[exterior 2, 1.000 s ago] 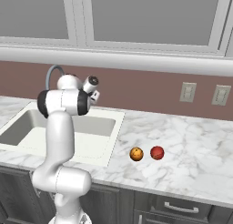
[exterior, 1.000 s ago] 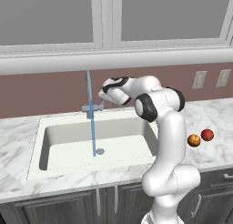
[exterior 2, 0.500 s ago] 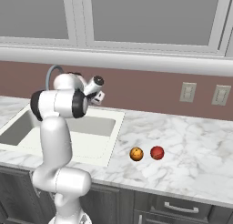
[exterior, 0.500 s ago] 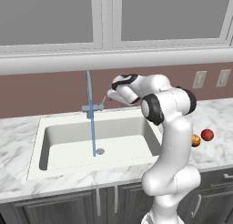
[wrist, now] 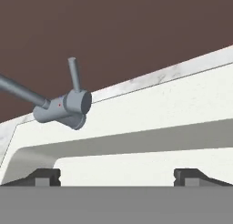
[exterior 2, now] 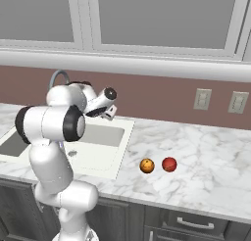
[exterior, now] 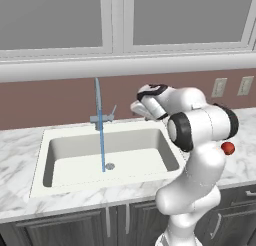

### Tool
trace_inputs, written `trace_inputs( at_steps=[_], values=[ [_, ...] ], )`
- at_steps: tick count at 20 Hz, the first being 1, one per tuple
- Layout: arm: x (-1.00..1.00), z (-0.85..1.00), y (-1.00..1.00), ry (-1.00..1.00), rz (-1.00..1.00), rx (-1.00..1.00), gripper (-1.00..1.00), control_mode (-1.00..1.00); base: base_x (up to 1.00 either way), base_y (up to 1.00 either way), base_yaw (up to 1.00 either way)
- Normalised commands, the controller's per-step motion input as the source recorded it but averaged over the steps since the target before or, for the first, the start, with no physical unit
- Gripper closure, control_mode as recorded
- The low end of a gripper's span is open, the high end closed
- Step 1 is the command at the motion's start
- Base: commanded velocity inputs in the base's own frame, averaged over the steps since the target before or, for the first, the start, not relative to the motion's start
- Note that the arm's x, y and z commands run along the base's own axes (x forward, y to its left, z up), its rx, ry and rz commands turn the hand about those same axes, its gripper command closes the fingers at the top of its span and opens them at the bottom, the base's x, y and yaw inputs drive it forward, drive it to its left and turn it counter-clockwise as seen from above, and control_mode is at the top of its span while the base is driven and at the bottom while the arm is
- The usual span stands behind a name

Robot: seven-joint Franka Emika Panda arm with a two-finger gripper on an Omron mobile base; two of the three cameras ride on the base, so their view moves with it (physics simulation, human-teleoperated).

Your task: Turn on the sink faucet. Then move the onion from the counter to the sink. Turn off the sink. Move the vegetable from the sink to the pot next to the stove. Finally move the pot to the front left burner.

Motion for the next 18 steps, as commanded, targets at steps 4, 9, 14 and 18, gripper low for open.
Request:
trace_inputs(
  at_steps=[4, 9, 14, 18],
  values=[
    [-0.83, 0.28, -0.36, -0.04, -0.04, 0.0, -1.0, -1.0, 0.0, 0.0, 0.0],
    [-0.71, 0.33, -0.31, 0.0, -0.05, -0.01, -1.0, -1.0, 0.0, 0.0, 0.0],
    [-0.4, 0.49, -0.28, 0.05, -0.03, -0.07, -1.0, -1.0, 0.0, 0.0, 0.0],
    [-0.16, 0.59, -0.31, 0.15, -0.02, -0.09, -1.0, -1.0, 0.0, 0.0, 0.0]
  ],
)
